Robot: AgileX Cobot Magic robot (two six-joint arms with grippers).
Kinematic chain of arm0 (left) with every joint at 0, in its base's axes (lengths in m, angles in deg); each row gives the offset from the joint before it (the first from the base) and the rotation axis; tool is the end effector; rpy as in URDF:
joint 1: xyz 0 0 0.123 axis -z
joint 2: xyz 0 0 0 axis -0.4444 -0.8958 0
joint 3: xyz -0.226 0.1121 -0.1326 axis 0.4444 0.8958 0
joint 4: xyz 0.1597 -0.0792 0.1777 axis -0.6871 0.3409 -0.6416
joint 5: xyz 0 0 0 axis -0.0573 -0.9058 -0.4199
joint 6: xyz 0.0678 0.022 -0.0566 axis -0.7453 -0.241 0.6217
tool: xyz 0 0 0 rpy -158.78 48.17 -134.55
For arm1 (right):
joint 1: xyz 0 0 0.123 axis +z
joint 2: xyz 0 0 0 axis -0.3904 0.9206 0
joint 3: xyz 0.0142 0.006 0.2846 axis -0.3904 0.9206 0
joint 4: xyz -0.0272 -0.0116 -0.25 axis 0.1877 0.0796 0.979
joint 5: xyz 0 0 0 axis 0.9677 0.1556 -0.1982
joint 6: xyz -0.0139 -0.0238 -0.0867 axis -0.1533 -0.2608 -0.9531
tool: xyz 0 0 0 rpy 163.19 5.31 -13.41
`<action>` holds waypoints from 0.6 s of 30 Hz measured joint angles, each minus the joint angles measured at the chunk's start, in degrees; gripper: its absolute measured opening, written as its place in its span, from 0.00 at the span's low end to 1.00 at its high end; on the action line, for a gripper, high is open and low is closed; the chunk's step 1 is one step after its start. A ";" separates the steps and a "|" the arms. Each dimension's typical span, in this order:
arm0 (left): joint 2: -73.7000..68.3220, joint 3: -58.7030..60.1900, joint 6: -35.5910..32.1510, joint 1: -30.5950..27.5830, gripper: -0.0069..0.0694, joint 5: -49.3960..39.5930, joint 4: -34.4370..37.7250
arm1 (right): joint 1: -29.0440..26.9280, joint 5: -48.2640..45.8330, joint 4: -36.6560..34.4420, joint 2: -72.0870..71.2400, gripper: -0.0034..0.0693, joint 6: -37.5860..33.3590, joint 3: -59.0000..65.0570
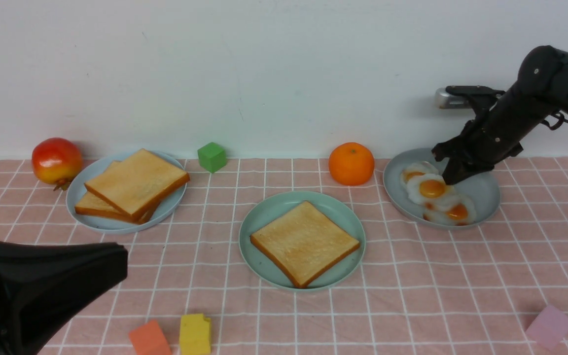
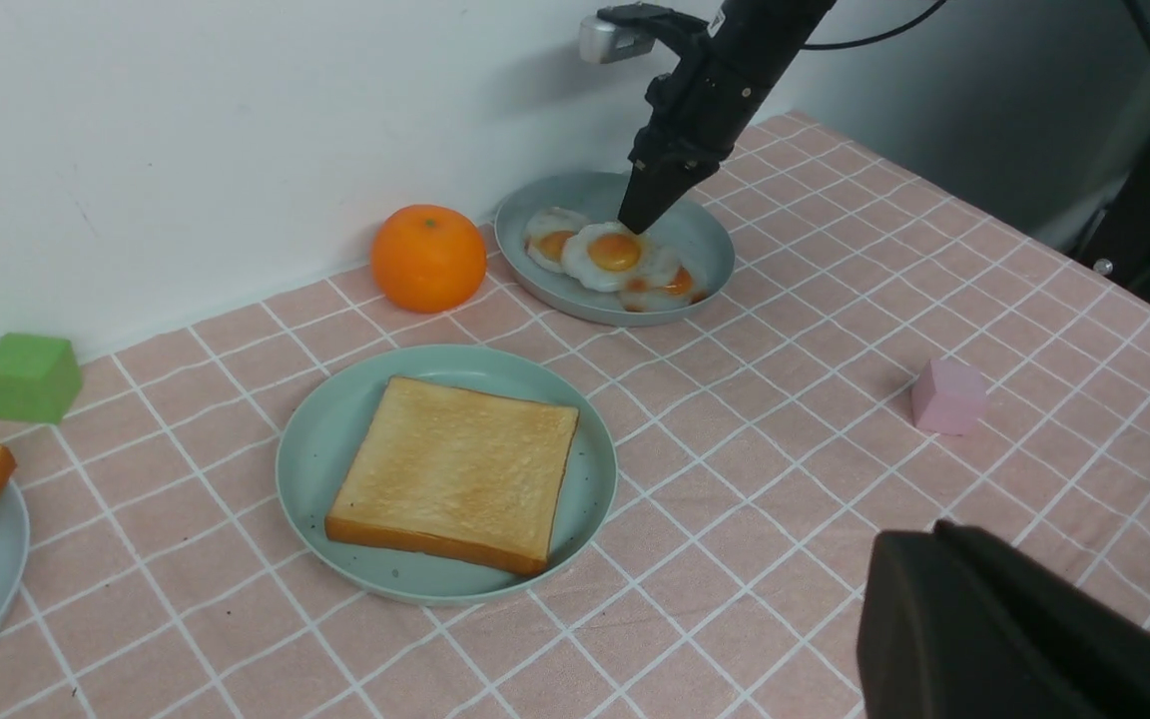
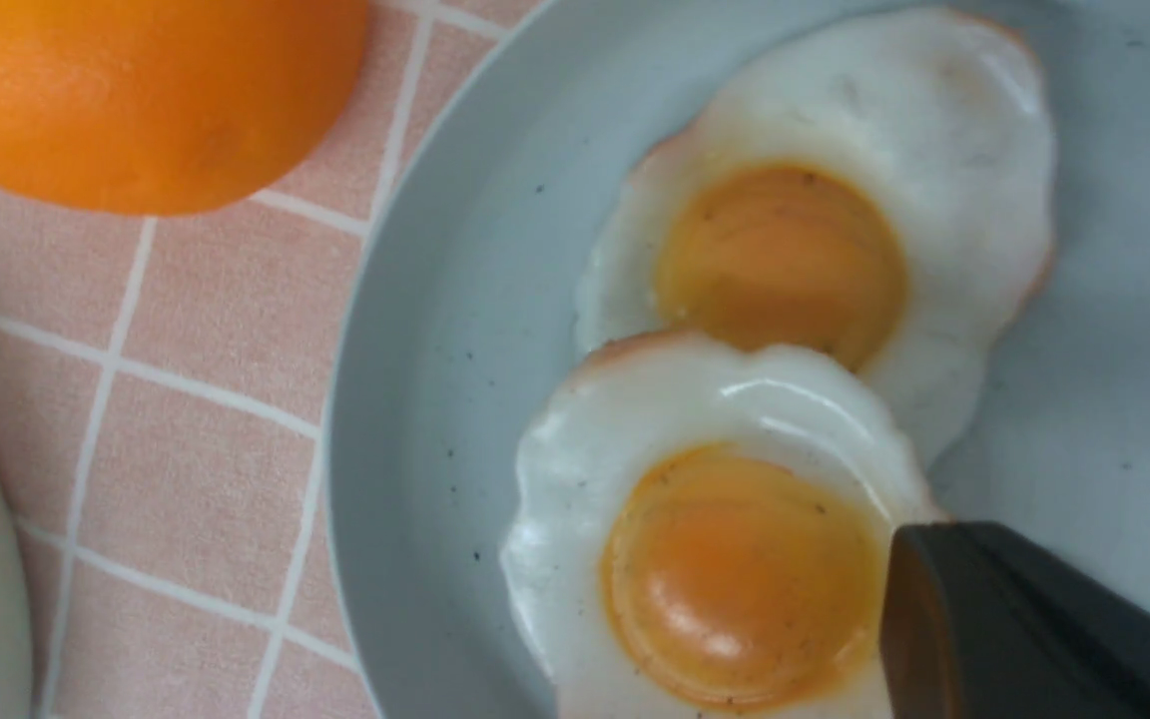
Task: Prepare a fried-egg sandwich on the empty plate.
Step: Use the right arm to place the fried egg on the slice of bread in the middle
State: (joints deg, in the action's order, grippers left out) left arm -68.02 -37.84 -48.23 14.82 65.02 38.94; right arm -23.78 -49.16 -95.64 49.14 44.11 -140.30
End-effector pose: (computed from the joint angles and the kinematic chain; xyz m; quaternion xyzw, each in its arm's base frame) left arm 0.0838 -0.0781 0.3502 0.2396 0.7470 -0.2694 0.5585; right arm 0.5074 0.0187 0.1916 -0.1282 0.9649 0.1189 0.1958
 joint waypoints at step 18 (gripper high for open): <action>0.00 0.05 0.00 0.00 0.08 1.61 -0.96 | 0.53 0.49 -0.68 -17.20 0.04 -0.13 11.55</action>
State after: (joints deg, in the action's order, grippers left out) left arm -68.02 -37.79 -48.23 14.82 66.63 37.98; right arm -23.25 -48.67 -96.32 31.94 43.98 -128.75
